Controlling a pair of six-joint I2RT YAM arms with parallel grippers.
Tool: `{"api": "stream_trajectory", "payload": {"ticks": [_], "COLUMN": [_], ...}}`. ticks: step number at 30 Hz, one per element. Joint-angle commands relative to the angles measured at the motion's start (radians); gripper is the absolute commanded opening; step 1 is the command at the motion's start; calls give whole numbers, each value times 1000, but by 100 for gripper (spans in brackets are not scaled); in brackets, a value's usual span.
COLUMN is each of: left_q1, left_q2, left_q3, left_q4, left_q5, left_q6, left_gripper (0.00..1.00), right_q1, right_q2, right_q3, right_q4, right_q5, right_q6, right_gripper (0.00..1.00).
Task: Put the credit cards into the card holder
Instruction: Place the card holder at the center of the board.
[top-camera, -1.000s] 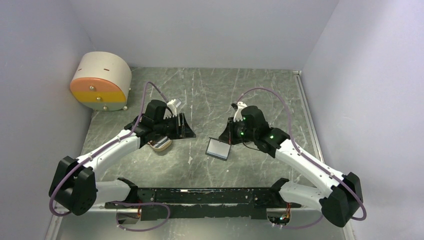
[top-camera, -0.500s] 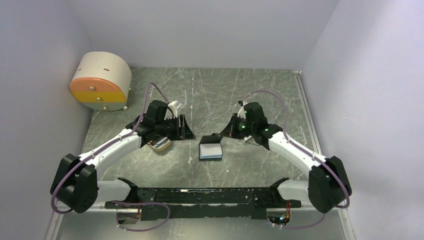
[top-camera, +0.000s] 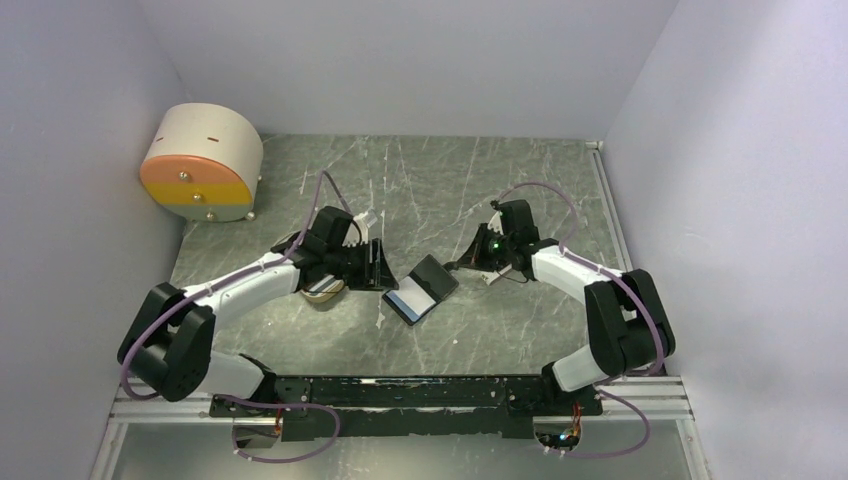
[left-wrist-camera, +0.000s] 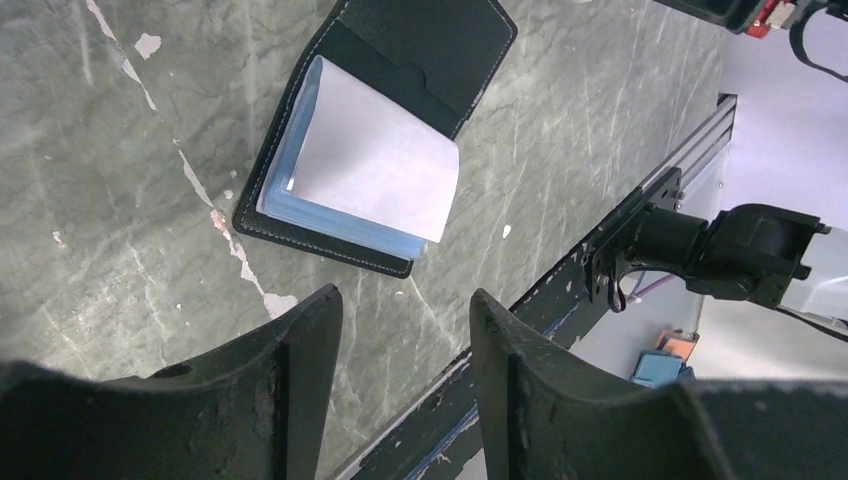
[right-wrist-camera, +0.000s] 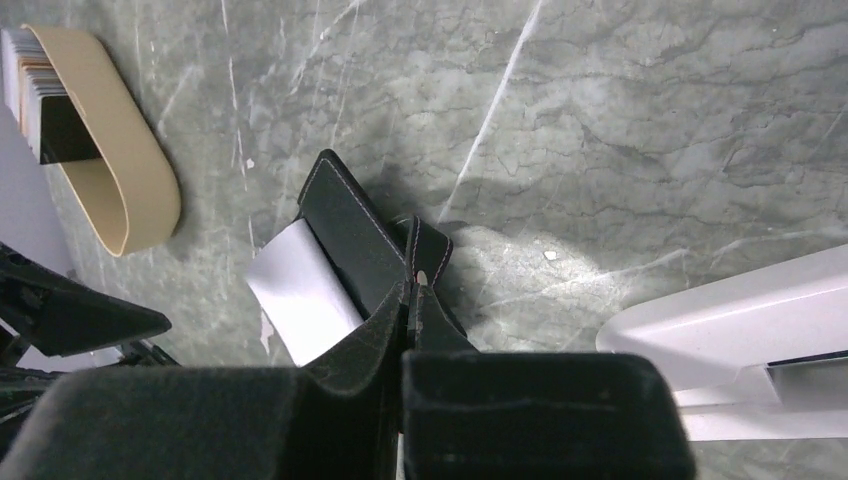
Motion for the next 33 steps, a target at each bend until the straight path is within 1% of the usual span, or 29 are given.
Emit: {"api": "stream_trajectory", "payload": {"ticks": [1, 4, 6, 12, 15, 18, 21, 24, 29, 31, 33], "left_q1": [-13, -14, -13, -13, -13, -14, -12, 1, 73, 99, 141], "left_q2": [36, 46, 36, -2, -14, -23, -35, -42, -87, -107, -130], "left_q3": [44, 50, 38, 6, -8, -19, -29, -24, 1, 32, 58], "left_q4": [50, 43, 48, 35, 40, 46, 65, 76, 40, -36, -98], "left_q5": [-37, -64, -71, -100, -96, -81, -50, -12, 21, -28, -65], "left_q6": [-28, -45, -56, -68, -77, -86, -93, -102, -87, -56, -23], "left_gripper": [55, 53, 53, 54, 52, 51, 51, 52, 52, 53, 53], "right_q1": [-7, -6, -7, 24, 40, 42, 45, 72, 211, 291, 344], "right_q2": [2, -20, -52, -168, -226, -285, -345, -384, -393, -379, -352], "right_q3": [2, -23, -69, -179, -188, -156, -104, -37, 77, 116, 149], "right_q4": [3, -31, -38, -55, -108, -197, -276, -334, -395, -392, -378], "right_q5": [10, 33, 49, 54, 99, 168, 227, 287, 420, 466, 484], "right_q6": [-46, -52, -46, -3, -2, -23, -39, -39, 2, 22, 36], "right_gripper": [0, 0, 0, 0, 13, 30, 47, 57, 63, 66, 66]}}
